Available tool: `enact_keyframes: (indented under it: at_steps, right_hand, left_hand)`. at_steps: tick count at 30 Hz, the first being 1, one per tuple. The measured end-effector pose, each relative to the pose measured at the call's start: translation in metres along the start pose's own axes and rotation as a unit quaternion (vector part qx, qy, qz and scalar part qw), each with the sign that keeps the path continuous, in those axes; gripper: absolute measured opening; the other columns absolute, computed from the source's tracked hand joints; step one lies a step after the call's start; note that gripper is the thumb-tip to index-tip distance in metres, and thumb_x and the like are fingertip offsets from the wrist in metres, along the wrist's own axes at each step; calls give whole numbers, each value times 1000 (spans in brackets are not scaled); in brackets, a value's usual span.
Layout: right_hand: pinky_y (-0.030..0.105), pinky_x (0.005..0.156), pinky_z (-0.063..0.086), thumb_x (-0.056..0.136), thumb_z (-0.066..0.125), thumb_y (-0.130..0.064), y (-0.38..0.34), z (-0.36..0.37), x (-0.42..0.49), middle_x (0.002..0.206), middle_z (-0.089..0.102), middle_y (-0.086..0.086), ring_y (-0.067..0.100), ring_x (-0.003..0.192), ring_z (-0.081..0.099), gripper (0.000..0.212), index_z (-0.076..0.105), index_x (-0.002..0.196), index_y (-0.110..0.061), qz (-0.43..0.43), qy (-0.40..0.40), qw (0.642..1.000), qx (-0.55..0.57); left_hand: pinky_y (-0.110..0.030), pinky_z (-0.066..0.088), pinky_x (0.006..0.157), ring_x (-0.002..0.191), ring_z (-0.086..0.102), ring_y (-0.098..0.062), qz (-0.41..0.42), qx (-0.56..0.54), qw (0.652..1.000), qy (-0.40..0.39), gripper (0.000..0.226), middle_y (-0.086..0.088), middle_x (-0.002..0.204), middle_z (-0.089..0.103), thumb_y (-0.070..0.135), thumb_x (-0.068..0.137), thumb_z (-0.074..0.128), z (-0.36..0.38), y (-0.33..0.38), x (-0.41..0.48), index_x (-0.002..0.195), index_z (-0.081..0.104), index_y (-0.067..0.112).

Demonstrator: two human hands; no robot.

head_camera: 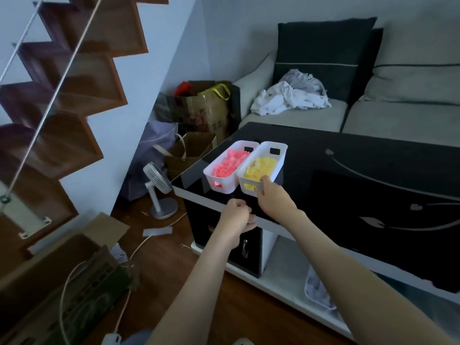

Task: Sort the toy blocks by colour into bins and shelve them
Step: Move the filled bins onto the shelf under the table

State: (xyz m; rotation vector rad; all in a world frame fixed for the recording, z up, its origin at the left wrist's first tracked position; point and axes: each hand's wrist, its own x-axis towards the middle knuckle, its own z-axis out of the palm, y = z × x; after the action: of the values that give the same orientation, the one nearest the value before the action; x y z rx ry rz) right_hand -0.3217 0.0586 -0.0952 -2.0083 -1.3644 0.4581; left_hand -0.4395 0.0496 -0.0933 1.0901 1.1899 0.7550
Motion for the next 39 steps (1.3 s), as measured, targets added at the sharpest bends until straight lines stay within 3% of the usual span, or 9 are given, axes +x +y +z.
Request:
enact_keyframes:
  at_steps: [5,12,14,16,18,22,28,34,39]
  right_hand:
    - [33,63,35,101,27,-25,22,-18,-40,76,49,5,23,71,47,30,49,90,-8,-74,55,995,-48]
    - [20,49,27,96,49,-14,73,-40,-101,54,36,-4,6,50,35,39,37,59,-12,-136,94,980,111]
    - [19,49,27,94,51,-9,78,-47,-107,55,36,-2,4,51,33,30,45,65,-10,-133,78,978,142]
    - [18,49,31,93,50,-8,82,-53,-112,55,41,-1,5,50,36,17,61,97,-20,-114,45,976,179]
    - [21,48,34,94,48,-11,90,-54,-121,54,42,-2,9,49,38,49,44,135,-38,-103,-4,976,192]
    - [31,50,44,95,47,-16,90,-43,-141,73,64,-4,21,53,50,39,55,129,-32,-79,-69,982,158]
    - [23,52,36,93,44,-20,107,-14,-162,75,63,11,10,54,47,24,65,102,-10,-27,-111,993,20]
    - [35,71,46,97,38,-19,149,7,-169,93,60,8,25,84,57,28,57,111,-5,25,-148,979,-135]
    - [35,84,48,97,37,-10,180,23,-166,135,43,11,29,111,54,27,56,114,-5,-6,-171,933,-315]
  left_hand:
    - [-34,56,82,83,60,-16,-42,-85,995,9,16,-6,89,57,20,98,46,-2,-9,-6,92,56,10]
    - [-43,52,92,100,67,-24,-79,-152,982,-73,58,-6,108,70,61,76,61,31,-33,-18,119,60,22]
    - [-46,54,90,99,68,-27,-69,-197,977,-47,75,-8,113,69,55,65,66,46,-47,-18,131,51,21]
    - [-47,53,89,100,65,-27,-37,-216,976,-9,62,-8,117,64,44,78,62,53,-59,-33,135,43,27]
    - [-48,52,90,104,61,-26,0,-227,974,24,52,-5,123,58,35,91,52,56,-73,-49,140,33,37]
    - [-42,50,89,108,57,-26,-1,-253,965,70,59,-5,129,51,33,95,47,56,-105,-72,147,19,43]
    - [-46,50,89,104,58,-30,-92,-275,953,89,55,-10,126,53,35,96,47,50,-152,-86,146,25,39]
    - [-49,50,94,109,57,-34,-225,-104,966,69,51,-10,129,54,42,99,34,58,-179,-80,147,26,26]
    - [-43,59,68,93,64,-38,-325,-21,941,-91,65,-23,136,44,56,94,44,70,-185,-78,144,31,16]
